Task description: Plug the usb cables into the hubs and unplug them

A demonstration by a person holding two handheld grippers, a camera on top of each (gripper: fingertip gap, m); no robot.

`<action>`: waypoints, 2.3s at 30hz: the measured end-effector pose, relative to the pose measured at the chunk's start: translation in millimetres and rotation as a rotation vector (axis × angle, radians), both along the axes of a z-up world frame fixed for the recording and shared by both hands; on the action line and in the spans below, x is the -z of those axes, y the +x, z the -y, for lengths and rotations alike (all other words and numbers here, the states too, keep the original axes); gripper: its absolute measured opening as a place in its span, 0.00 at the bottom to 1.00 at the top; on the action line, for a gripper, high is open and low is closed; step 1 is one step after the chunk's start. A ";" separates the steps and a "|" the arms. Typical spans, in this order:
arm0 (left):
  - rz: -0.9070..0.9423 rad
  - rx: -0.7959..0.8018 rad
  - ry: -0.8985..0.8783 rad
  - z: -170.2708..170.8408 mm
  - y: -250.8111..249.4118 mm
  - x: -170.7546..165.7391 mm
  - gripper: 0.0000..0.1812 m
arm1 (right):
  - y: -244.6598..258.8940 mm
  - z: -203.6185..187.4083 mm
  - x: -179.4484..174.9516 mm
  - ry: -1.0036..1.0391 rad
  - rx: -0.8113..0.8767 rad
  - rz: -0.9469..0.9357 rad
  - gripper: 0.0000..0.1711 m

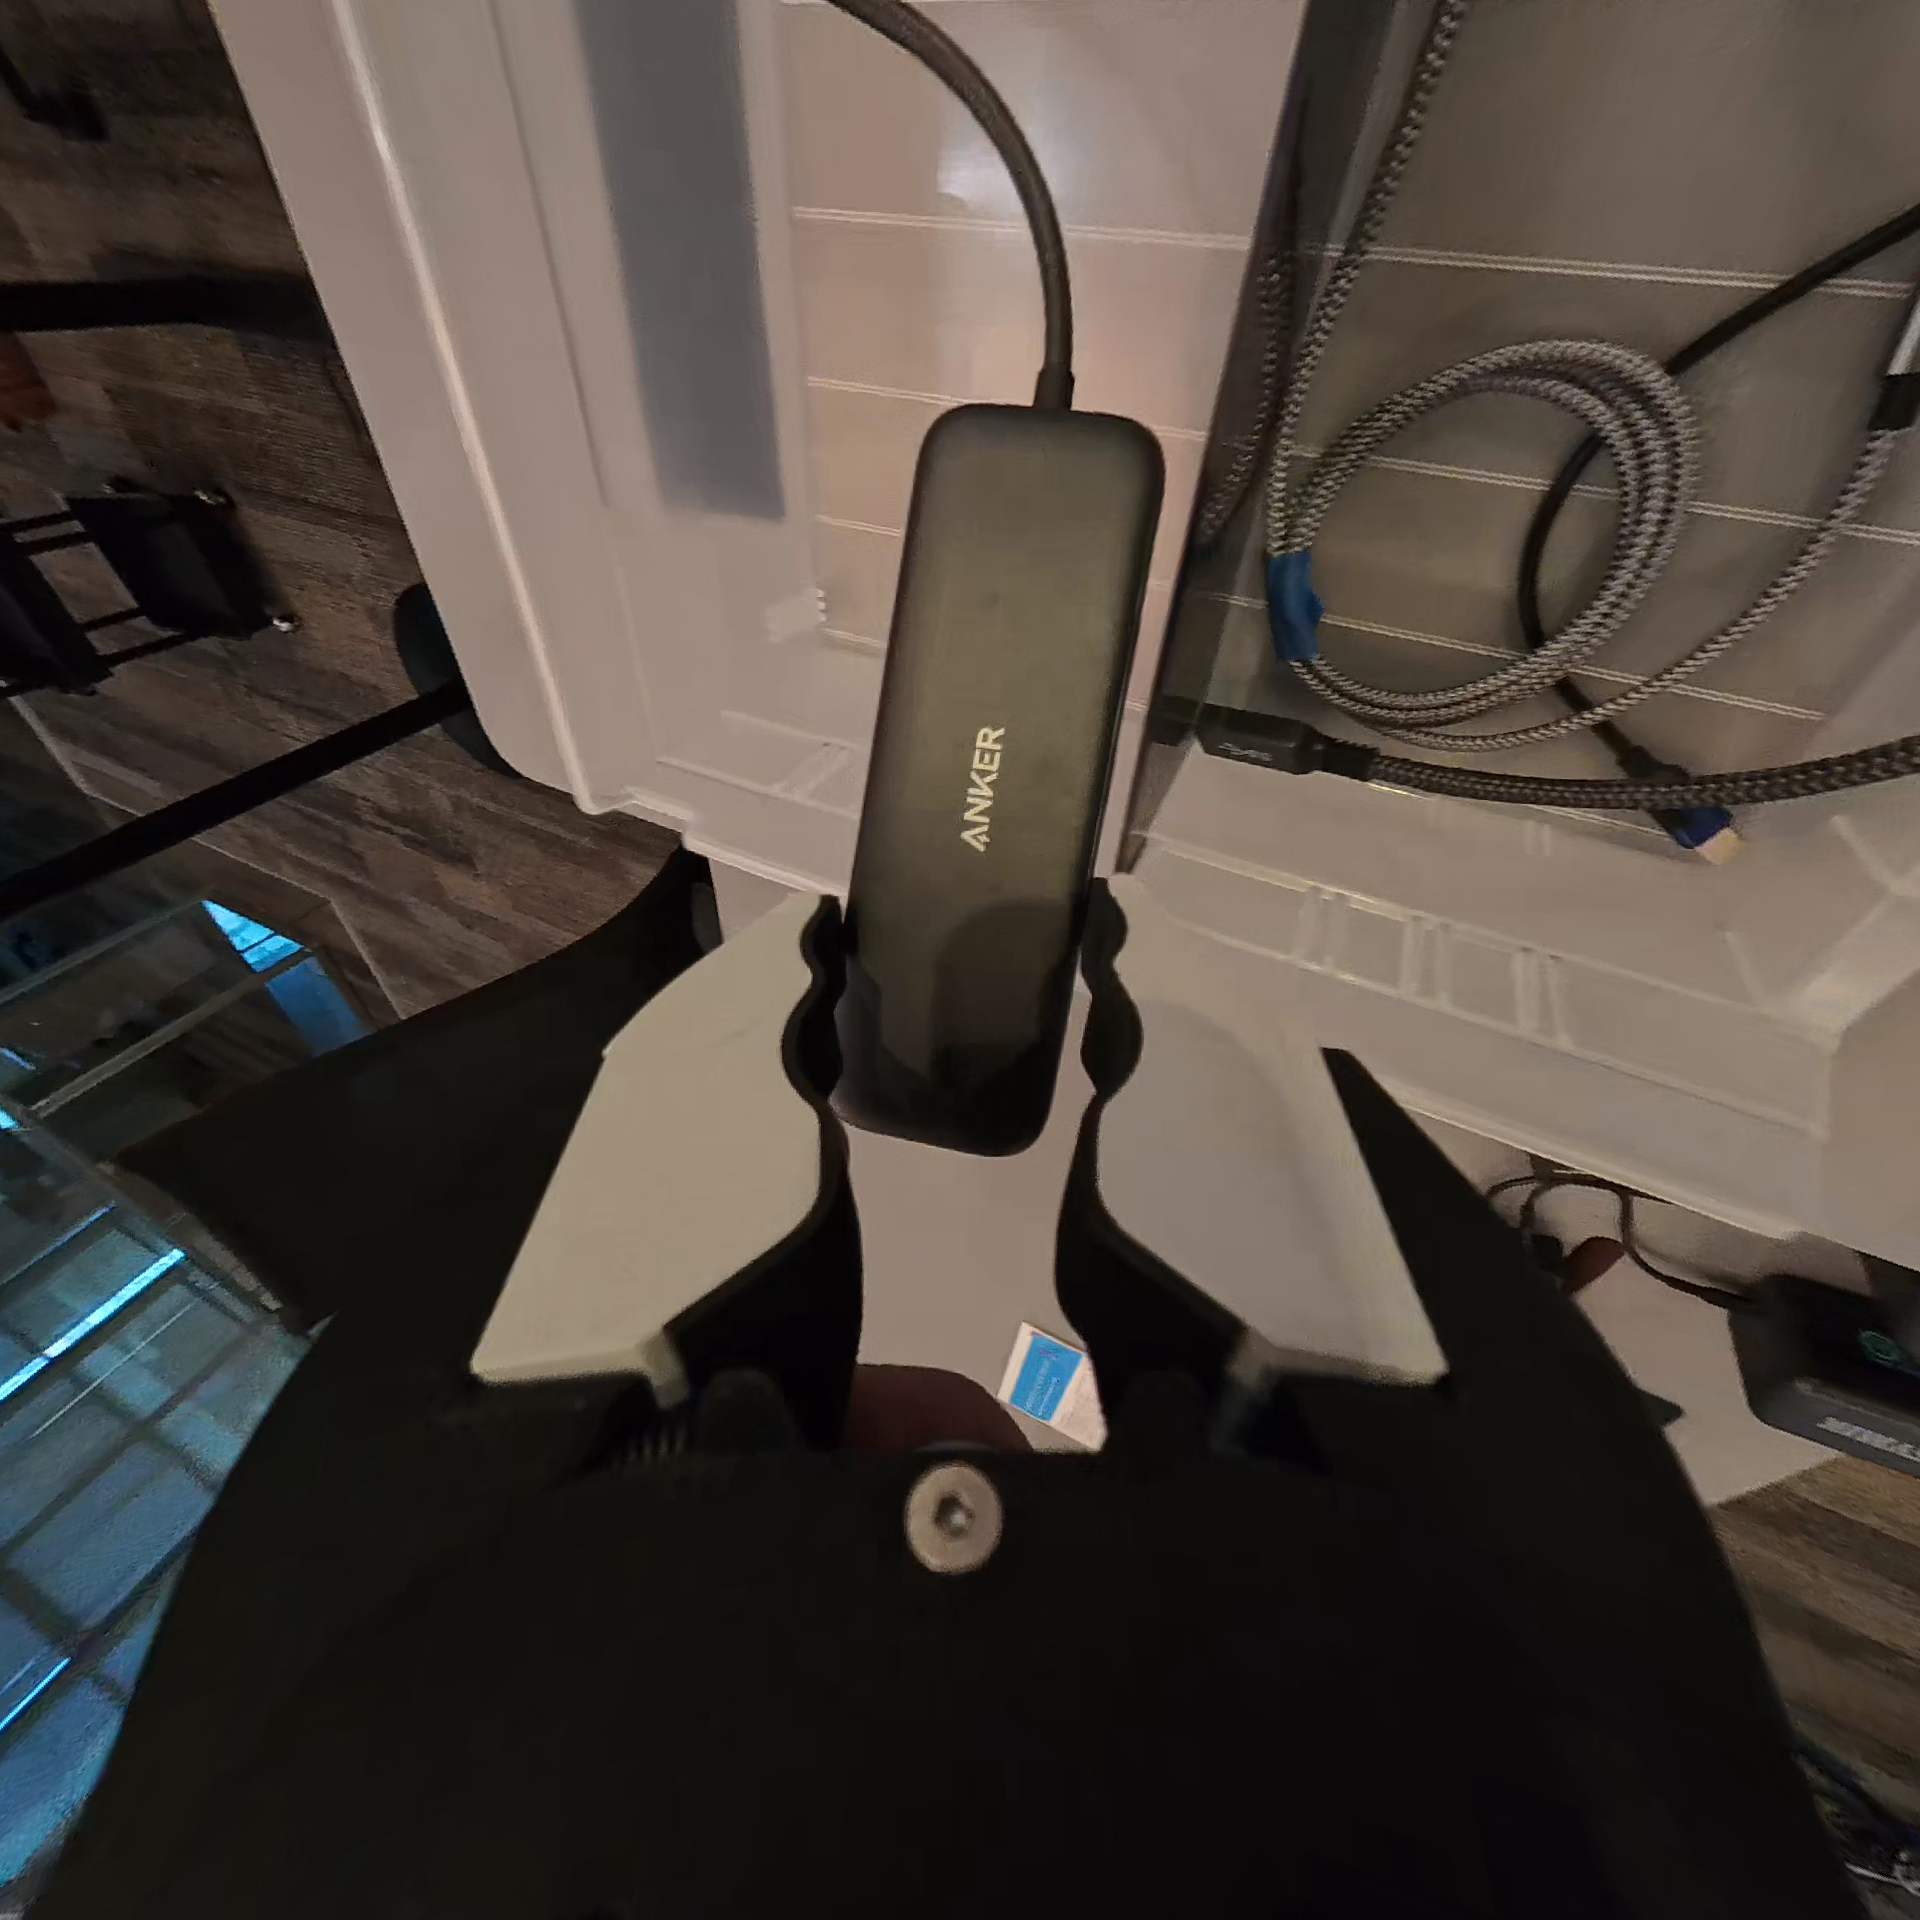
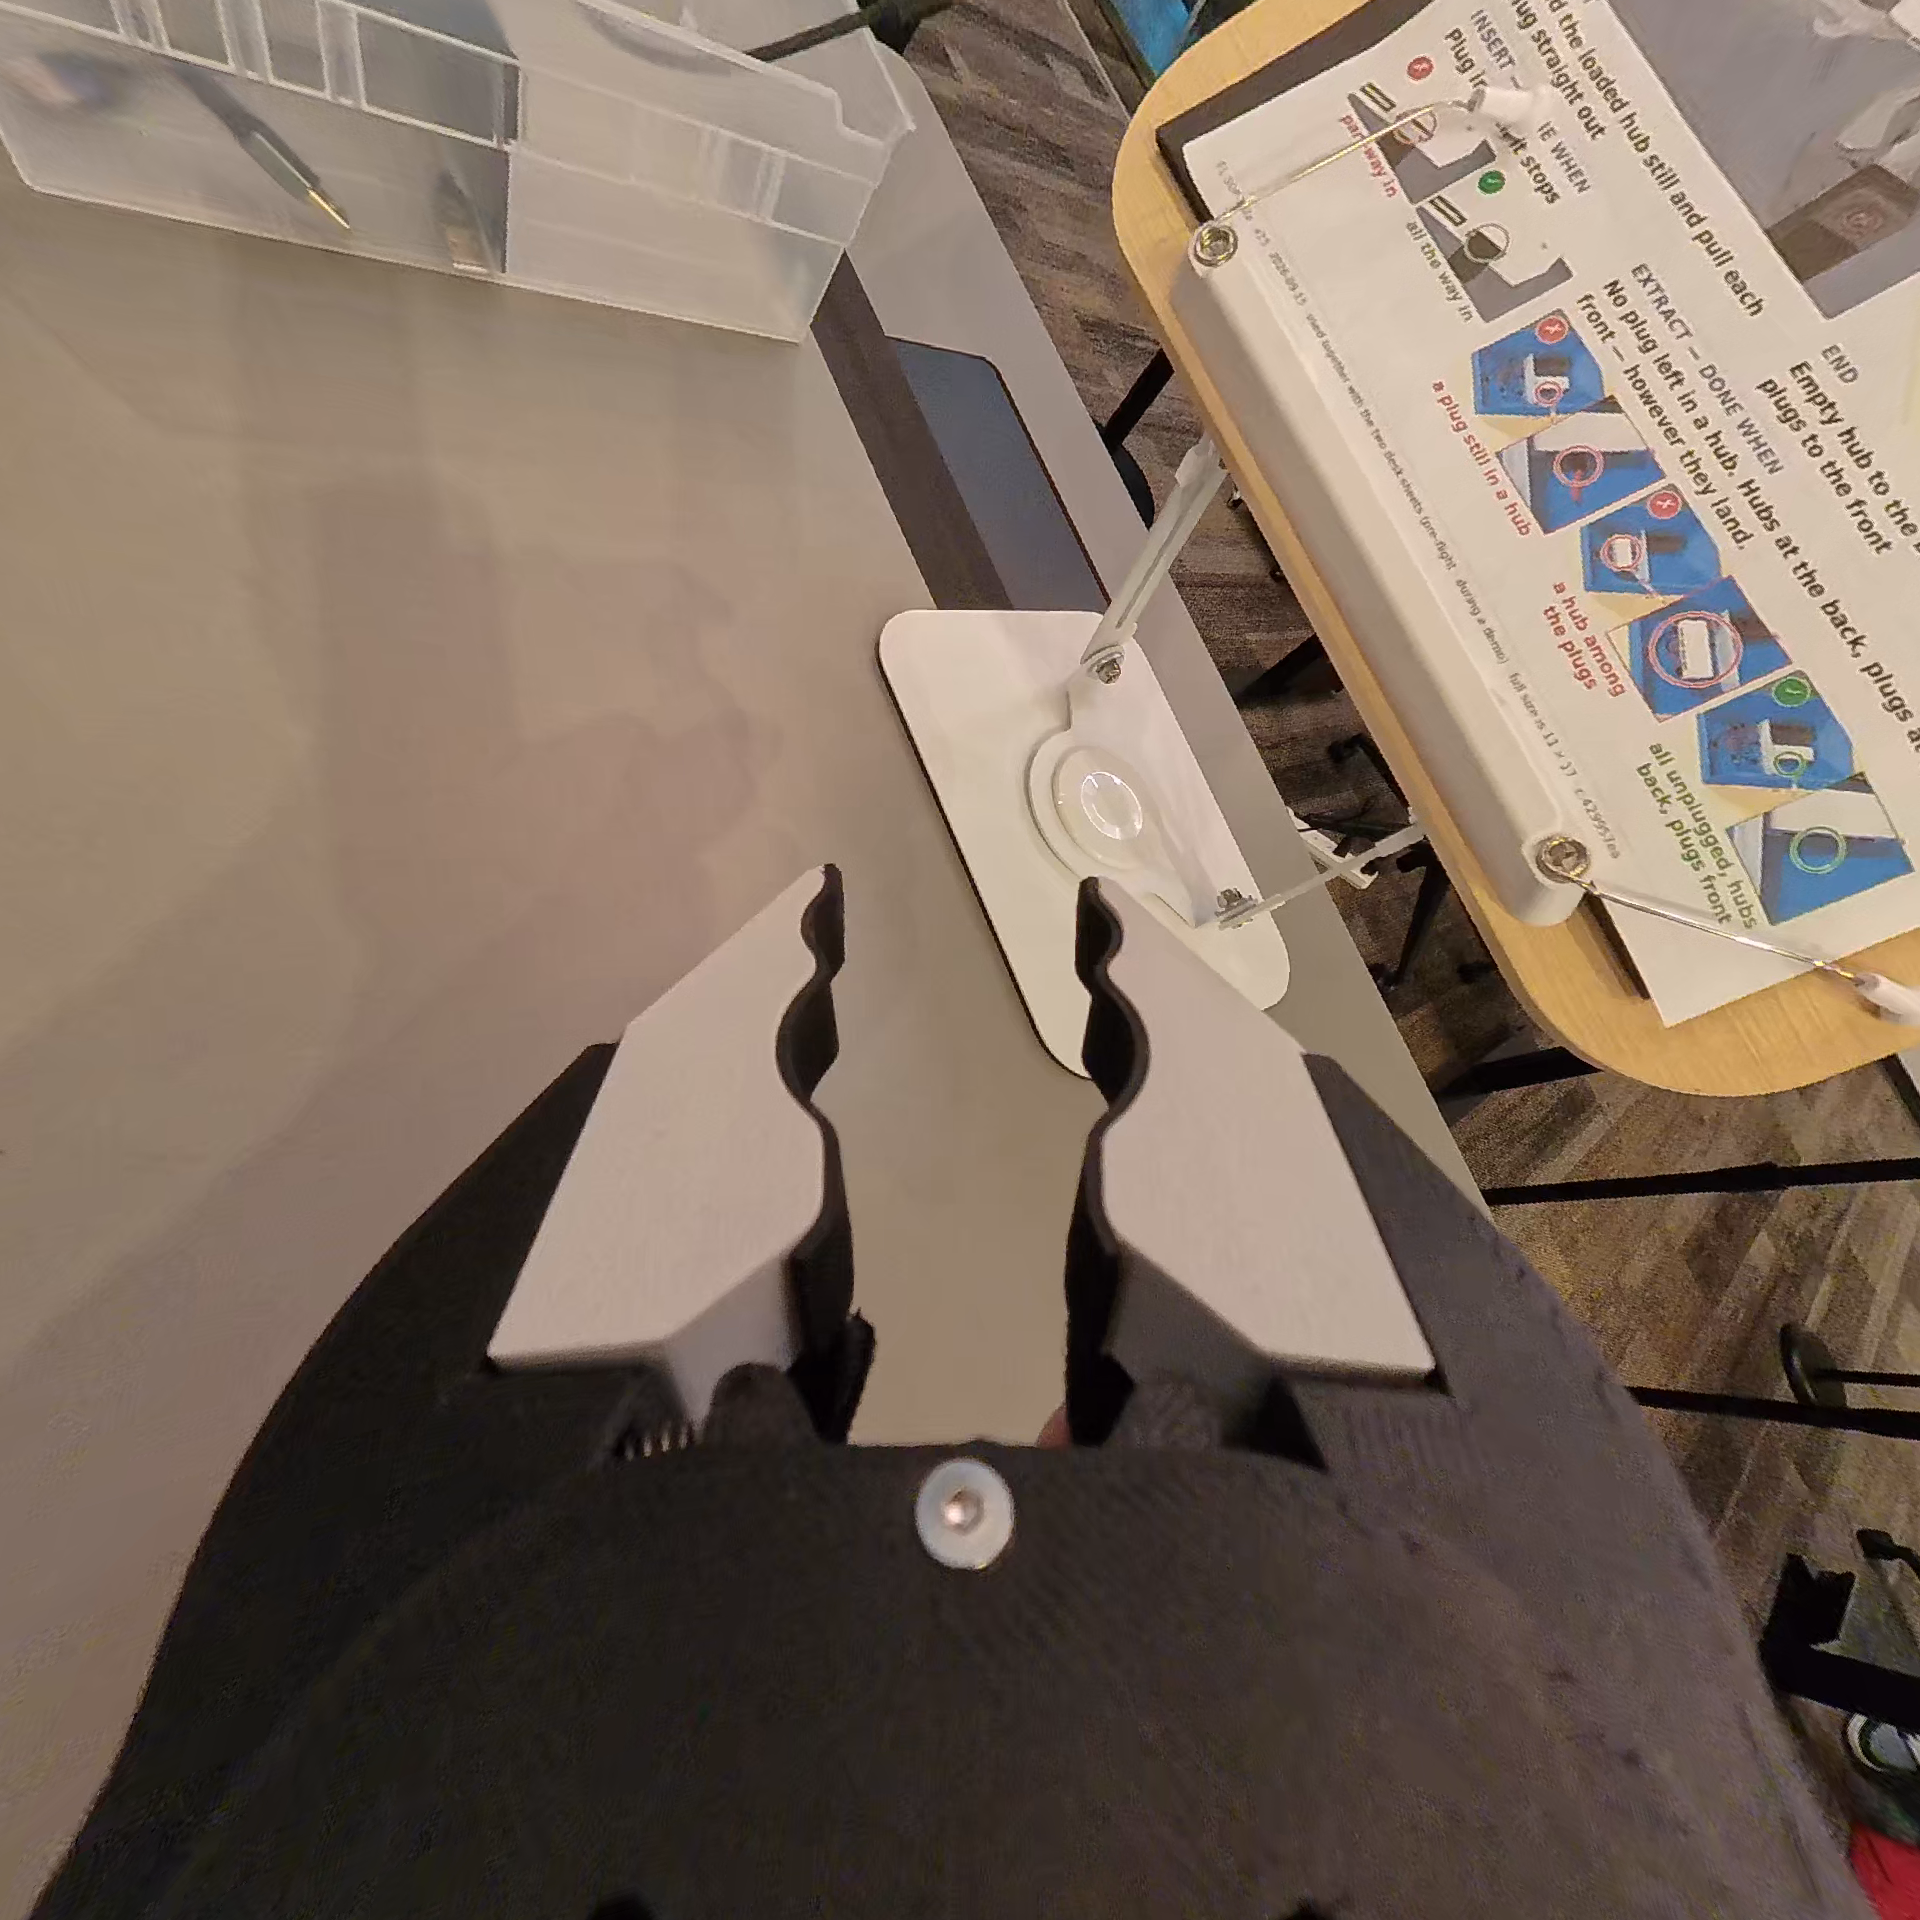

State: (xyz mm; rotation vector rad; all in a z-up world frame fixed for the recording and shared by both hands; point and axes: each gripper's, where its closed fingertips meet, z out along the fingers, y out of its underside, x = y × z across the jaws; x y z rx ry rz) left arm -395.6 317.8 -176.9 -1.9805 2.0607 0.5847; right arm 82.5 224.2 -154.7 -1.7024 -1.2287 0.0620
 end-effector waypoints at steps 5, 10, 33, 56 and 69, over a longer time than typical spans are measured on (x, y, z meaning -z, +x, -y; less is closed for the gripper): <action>-0.018 0.014 0.025 7.7 -3.0 -4.3 0.24 | -2.7 1.0 -0.1 0.002 -0.008 -0.002 0.25; -0.046 0.044 0.115 7.2 -3.1 -22.7 0.24 | -4.7 2.0 0.0 0.004 -0.014 0.001 0.25; 0.576 0.298 0.031 90.8 210.2 -89.3 0.24 | -71.6 78.3 -71.2 0.549 -0.325 0.210 0.28; 0.698 0.342 -0.423 129.7 347.3 -16.7 0.24 | -101.6 34.5 -2.8 0.873 -0.207 0.571 0.05; 0.623 0.242 -0.164 113.9 300.6 -19.4 0.25 | -70.4 32.9 39.2 0.488 -0.301 0.621 0.05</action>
